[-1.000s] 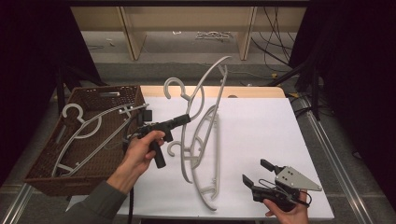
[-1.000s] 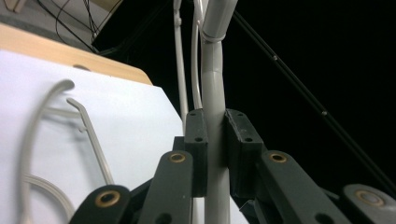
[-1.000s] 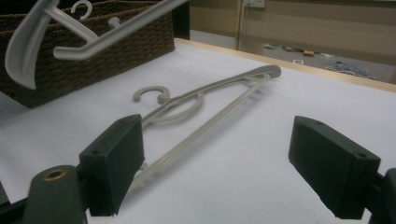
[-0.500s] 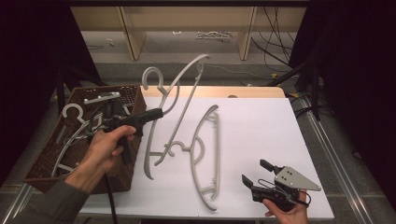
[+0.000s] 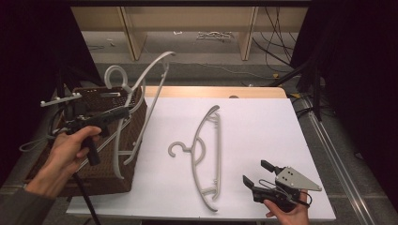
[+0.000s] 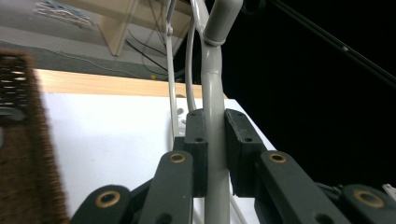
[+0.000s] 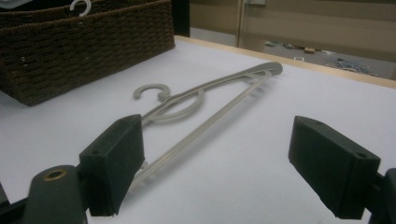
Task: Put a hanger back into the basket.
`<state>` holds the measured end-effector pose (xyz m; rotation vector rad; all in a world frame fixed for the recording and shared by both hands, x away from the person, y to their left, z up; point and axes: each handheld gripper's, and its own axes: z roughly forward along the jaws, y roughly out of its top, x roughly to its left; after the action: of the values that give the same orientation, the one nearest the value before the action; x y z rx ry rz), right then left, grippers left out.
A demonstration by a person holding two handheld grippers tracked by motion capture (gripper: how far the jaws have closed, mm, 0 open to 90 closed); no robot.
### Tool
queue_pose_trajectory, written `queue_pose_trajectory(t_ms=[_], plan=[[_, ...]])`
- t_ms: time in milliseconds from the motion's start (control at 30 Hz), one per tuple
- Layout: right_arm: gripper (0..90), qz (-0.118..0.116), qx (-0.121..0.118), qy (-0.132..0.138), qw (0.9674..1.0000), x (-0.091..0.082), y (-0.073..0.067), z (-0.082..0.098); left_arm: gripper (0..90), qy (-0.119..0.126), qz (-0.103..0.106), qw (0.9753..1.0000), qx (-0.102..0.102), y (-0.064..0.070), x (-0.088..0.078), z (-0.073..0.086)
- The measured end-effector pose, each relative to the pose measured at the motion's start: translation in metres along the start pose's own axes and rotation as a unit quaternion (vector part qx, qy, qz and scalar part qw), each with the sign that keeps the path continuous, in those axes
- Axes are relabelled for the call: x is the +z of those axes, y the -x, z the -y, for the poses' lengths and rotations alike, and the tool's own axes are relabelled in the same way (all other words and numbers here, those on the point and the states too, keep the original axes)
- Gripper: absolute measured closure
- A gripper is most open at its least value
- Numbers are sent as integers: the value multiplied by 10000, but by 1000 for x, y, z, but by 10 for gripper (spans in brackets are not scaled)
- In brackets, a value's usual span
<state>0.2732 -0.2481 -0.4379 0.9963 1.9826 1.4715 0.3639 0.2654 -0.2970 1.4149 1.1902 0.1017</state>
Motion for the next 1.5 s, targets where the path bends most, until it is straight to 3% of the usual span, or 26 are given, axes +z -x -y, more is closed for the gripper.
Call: queue_pose_trajectory(t_ms=[67,100,133,433,700,967,1233,1467,1500], plan=[[193,-1,-9,-1,10000,0,0,0,801,54,-130,9999,41,-9,-7,-2],[194,-4,-14,3,10000,0,0,0,800,153,-282,9992,246,-16,-10,-4],[193,-1,-11,1,10000,0,0,0,801,157,-328,9990,255,-20,-13,-5],[194,66,-28,-69,10000,0,0,0,801,410,-629,9971,70,-52,-40,-12],[194,44,-30,-83,10000,1,0,1,800,593,-939,9937,163,-80,-56,-21],[194,42,-52,-104,9999,1,0,1,800,476,-894,9943,343,-99,-57,-26],[194,25,-6,-31,10000,2,0,1,800,160,-571,9969,517,-119,-53,-20],[194,24,-6,-58,10000,2,0,2,799,83,-500,9962,705,-139,-59,-13],[194,83,-54,-211,9997,0,0,1,799,107,-467,9967,651,-142,-61,-12]])
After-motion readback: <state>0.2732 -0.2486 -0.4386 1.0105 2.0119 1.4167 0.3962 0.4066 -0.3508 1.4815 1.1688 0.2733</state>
